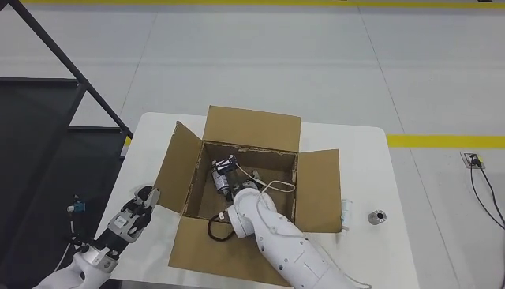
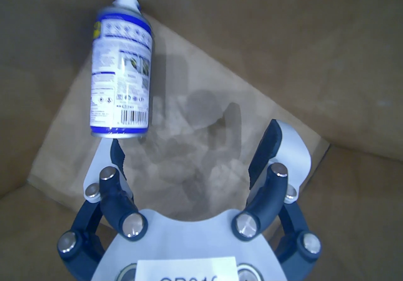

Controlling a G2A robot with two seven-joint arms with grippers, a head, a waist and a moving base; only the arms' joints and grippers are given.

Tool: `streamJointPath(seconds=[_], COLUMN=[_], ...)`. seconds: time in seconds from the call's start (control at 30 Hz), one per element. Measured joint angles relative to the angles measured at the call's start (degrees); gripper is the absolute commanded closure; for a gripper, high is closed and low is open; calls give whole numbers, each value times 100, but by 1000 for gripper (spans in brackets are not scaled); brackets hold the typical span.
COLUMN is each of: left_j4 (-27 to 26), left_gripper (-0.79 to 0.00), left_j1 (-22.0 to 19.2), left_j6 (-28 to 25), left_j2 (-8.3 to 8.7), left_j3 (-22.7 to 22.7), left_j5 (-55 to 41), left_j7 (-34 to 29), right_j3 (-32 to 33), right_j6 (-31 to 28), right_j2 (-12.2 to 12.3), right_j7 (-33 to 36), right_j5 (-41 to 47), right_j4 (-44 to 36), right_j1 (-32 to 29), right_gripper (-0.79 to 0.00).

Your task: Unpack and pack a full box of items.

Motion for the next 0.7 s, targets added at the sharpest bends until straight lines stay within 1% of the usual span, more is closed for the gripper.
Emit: streamJointPath(seconds=[0.1,0.17,0.3,0.4,0.57,0.7], left_j4=[-7,-16,-27,-32,-51,-48], left_gripper=[0,0,0,0,0,0], left_j1=[2,1,1,5,19,27], left_j6=[5,14,32,47,45,40], left_j2=[9,15,26,33,44,53], left_j3=[10,19,39,55,74,84], left_j5=[-14,-17,-1,-15,-29,-49], left_j7=[4,-2,13,36,77,107], right_j3=[83,134,289,391,404,318], right_j6=[155,167,-242,-658,-986,-1099], right_j2=[52,81,163,191,98,-65], right_j7=[458,619,561,537,519,304], right_j5=[-301,-445,-549,-471,-156,245], right_j4=[-315,-539,-1125,-1283,-883,-247], right_j1=[-99,-175,-453,-527,-258,101], right_gripper=[-785,-785,-785,-785,-785,-785])
